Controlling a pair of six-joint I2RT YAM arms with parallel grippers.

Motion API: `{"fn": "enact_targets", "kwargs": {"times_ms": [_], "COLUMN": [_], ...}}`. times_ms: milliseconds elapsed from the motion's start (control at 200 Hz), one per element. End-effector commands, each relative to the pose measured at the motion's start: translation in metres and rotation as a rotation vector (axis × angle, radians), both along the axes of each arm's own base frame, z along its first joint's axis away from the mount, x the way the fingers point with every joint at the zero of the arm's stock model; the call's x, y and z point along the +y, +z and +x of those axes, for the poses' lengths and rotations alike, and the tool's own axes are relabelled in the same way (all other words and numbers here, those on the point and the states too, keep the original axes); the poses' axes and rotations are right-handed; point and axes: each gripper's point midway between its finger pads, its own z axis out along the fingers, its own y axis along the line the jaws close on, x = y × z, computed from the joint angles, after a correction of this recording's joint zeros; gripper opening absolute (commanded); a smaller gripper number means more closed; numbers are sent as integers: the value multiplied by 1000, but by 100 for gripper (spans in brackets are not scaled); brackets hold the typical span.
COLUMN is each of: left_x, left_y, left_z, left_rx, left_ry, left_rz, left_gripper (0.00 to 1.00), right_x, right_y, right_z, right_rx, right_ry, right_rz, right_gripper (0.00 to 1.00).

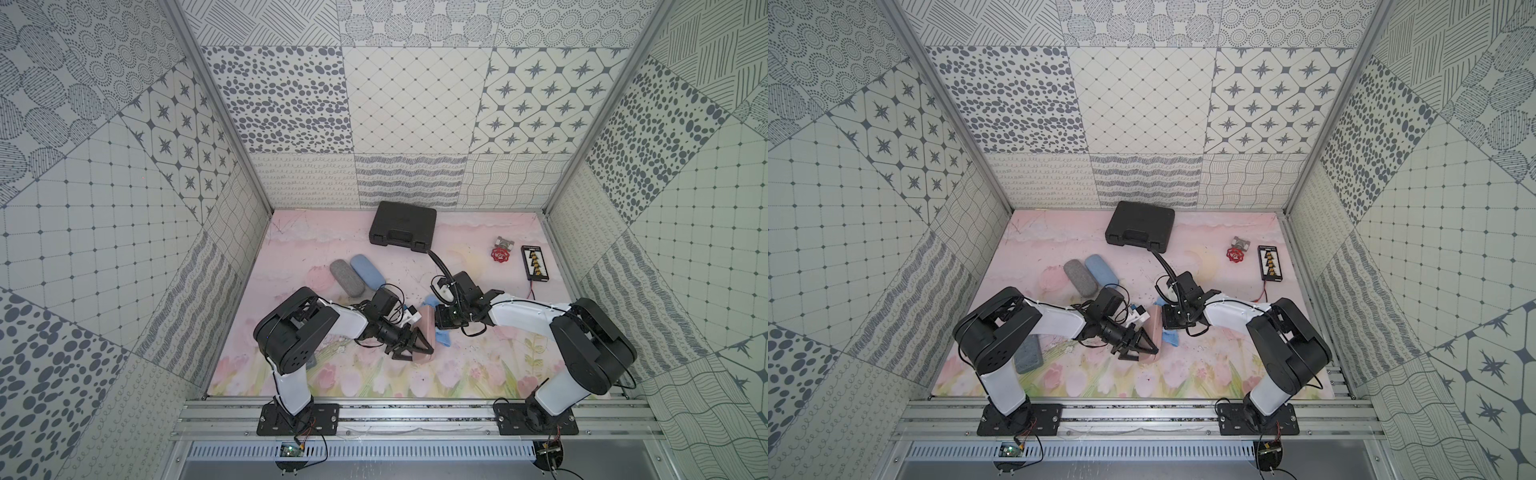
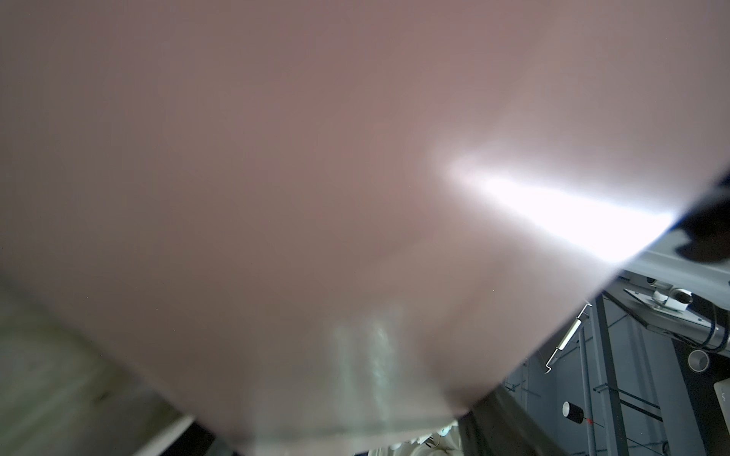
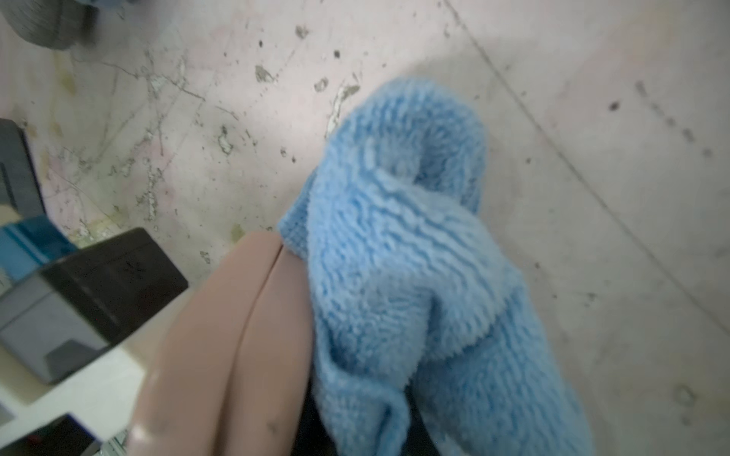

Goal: Wipe the eyeglass case
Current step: Wipe the dirt from the eyeglass case.

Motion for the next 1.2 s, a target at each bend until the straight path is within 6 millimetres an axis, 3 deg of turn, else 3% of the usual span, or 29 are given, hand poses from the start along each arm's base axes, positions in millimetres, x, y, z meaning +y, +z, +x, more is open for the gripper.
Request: {"fn": "enact_targets", "kwargs": {"times_ms": [0, 160, 325, 375, 430, 535, 665, 750, 831, 926, 1046, 1126, 1196], "left_x": [12, 13, 17, 20, 24, 28, 34, 35, 33, 29, 24, 22, 22], "left_y": [-18, -16, -20, -22, -23, -26, -31, -34, -34, -33, -29, -27, -25], "left_z": [14, 23, 33, 35, 36, 32, 28, 31, 31, 30, 30, 28, 26], "left_rx": [-69, -116, -167, -181, -204, -300, -496, -609, -675, -710, -727, -744, -756], "left_ry": [7, -2, 20, 26, 24, -28, -126, -155, -171, -185, -191, -198, -195], "left_rz": [90, 135, 204, 230, 267, 369, 539, 613, 645, 650, 641, 631, 615], "left_gripper": [0, 0, 0, 0, 0, 0, 0, 1, 1, 2, 4, 5, 5], "right_x": [50, 52, 44, 43, 31, -6, -67, -86, -77, -44, -14, -24, -53], "right_y": [23, 45, 84, 105, 115, 126, 116, 111, 108, 103, 76, 48, 20], "right_z": [-65, -107, -116, -106, -92, -51, -16, -11, -14, -22, -30, -26, -20], "right_rx": [72, 115, 73, 41, 18, -35, -106, -113, -118, -112, -8, 52, 119], "right_ry": [211, 293, 318, 304, 246, 38, -234, -315, -300, -233, -207, -249, -318], "right_rz": [298, 364, 416, 454, 465, 422, 109, -11, -36, -37, 7, -39, -146], "right_gripper": [0, 0, 0, 0, 0, 0, 0, 0, 0, 0, 0, 0, 0]}}
